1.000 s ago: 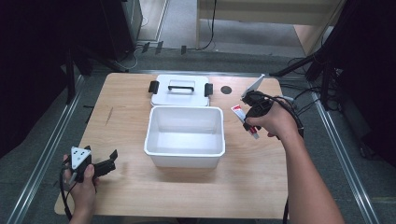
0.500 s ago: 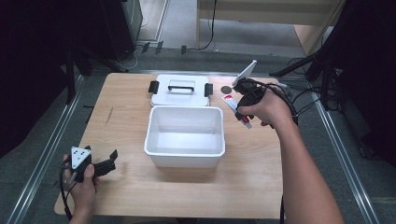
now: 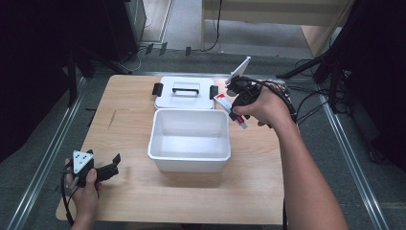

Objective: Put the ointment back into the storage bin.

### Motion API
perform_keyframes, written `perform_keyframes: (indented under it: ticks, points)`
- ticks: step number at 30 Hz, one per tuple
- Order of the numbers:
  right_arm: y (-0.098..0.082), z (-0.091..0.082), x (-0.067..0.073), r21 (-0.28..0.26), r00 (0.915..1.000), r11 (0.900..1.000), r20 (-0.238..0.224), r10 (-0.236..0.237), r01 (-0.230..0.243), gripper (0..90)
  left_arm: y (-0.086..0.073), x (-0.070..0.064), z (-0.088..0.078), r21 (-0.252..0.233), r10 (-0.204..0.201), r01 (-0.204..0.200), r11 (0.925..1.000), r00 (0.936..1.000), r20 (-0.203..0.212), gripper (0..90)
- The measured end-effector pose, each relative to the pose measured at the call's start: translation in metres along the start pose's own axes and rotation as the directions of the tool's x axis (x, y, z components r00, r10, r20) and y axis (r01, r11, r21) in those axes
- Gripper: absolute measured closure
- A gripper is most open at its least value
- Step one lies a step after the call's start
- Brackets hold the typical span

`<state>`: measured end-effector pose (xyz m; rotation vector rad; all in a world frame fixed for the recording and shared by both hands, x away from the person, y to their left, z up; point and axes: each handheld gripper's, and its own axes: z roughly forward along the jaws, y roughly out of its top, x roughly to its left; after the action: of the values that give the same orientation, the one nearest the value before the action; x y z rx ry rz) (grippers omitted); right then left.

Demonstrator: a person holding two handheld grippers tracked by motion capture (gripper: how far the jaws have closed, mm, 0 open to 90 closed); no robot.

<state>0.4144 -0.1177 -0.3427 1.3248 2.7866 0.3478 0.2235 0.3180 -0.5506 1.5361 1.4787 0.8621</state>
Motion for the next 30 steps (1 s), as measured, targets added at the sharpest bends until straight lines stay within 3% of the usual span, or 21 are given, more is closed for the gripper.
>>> perform_keyframes:
  ticks: [7, 14, 20, 24, 26, 29, 30]
  points:
    - [0.008, 0.006, 0.02, 0.012, 0.9977, 0.998, -0.025, -0.062, 0.063, 72.3, 0.0, 0.0, 0.0, 0.001, 0.001, -0.001, 1.0, 1.0, 0.0, 0.0]
    - [0.015, 0.009, 0.039, 0.011, 0.99, 0.991, -0.047, -0.133, 0.133, 72.3, 0.0, 0.0, 0.0, 0.002, 0.001, -0.001, 1.0, 1.0, 0.001, 0.0]
    - [0.019, 0.015, 0.053, 0.006, 0.971, 0.974, -0.076, -0.227, 0.228, 72.2, 0.0, 0.0, 0.0, 0.0, 0.0, 0.0, 1.0, 1.0, 0.004, 0.0]
    - [0.021, 0.021, 0.059, -0.016, 0.9382, 0.943, -0.101, -0.331, 0.331, 72.1, 0.0, 0.001, 0.0, -0.002, -0.009, 0.009, 1.0, 0.9999, 0.008, 0.0]
    - [0.021, 0.025, 0.062, -0.033, 0.9116, 0.918, -0.113, -0.395, 0.394, 72.1, 0.0, 0.001, 0.0, 0.0, -0.008, 0.008, 1.0, 0.9999, 0.007, 0.0]
    - [0.019, 0.029, 0.066, -0.056, 0.8605, 0.869, -0.118, -0.496, 0.492, 72.1, 0.0, 0.001, 0.0, 0.002, -0.008, 0.008, 1.0, 1.0, 0.005, 0.0]
    - [0.019, 0.03, 0.067, -0.058, 0.8478, 0.856, -0.119, -0.517, 0.514, 72.0, 0.0, 0.001, 0.0, 0.002, -0.008, 0.008, 1.0, 1.0, 0.005, 0.0]
